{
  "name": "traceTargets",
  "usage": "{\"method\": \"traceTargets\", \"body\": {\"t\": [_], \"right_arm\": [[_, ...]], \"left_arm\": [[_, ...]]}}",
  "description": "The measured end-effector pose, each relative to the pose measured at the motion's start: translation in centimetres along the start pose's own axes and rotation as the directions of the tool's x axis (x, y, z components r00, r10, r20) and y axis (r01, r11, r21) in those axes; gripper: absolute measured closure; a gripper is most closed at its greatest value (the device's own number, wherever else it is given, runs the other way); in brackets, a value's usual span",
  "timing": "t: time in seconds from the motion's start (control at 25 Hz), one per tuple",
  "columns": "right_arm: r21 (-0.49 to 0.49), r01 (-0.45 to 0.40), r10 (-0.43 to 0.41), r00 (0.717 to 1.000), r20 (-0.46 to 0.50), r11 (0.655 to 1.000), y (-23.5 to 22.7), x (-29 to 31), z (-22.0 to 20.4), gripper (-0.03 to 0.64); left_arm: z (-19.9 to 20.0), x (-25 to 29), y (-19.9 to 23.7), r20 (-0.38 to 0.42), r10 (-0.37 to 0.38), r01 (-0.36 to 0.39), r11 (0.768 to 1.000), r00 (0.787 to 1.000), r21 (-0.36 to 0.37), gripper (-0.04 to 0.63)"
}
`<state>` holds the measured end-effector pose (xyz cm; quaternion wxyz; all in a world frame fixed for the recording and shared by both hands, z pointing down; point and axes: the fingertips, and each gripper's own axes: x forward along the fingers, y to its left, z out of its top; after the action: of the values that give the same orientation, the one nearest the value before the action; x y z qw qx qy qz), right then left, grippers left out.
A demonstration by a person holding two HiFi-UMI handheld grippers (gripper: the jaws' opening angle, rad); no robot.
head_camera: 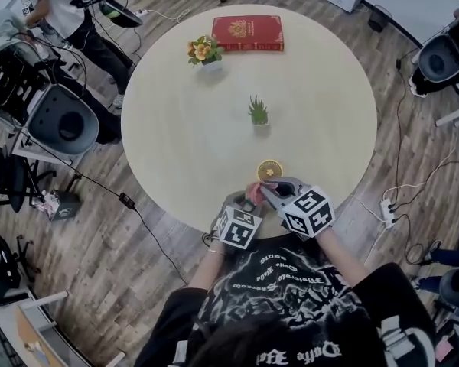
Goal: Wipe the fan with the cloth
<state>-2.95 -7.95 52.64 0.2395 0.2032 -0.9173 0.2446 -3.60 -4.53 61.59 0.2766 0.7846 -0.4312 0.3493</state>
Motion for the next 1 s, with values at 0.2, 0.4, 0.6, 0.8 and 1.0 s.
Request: {"method": "traceTargets", "body": {"t": [0.2, 0.4, 0.6, 0.8, 1.0], "right_arm": [[-0.215, -0.123, 0.064, 0.963, -0.263, 0.969, 3.1, 3.7, -3.3, 0.577], [-0.295, -0.152, 0.043, 0.937, -0.345, 0.943, 3.0, 5.8, -4.4, 0.575], [-0.464, -0.169, -0.002, 0.939, -0.345, 0.87, 2.8, 5.9, -3.8, 0.575], [-0.467, -0.102, -0.062, 0.945, -0.322, 0.879, 0.3, 5.8, -2.8, 0.577], [-0.47, -0.067, -0.101, 0.941, -0.323, 0.88, -1.2, 4.8, -2.2, 0.577]], "left_arm": [[-0.2, -0.4, -0.4, 0.001, -0.021, 0.021, 1.0, 1.0, 0.019, 0.408], [-0.2, -0.4, -0.2, 0.006, -0.04, 0.039, 0.998, 0.999, 0.052, 0.41], [-0.3, -0.5, -0.1, 0.002, -0.051, 0.051, 0.996, 0.999, 0.069, 0.41], [-0.2, -0.3, 0.0, 0.001, -0.063, 0.063, 0.996, 0.998, 0.067, 0.41], [0.0, -0.3, 0.0, 0.003, -0.074, 0.074, 0.996, 0.997, 0.058, 0.411]]}}
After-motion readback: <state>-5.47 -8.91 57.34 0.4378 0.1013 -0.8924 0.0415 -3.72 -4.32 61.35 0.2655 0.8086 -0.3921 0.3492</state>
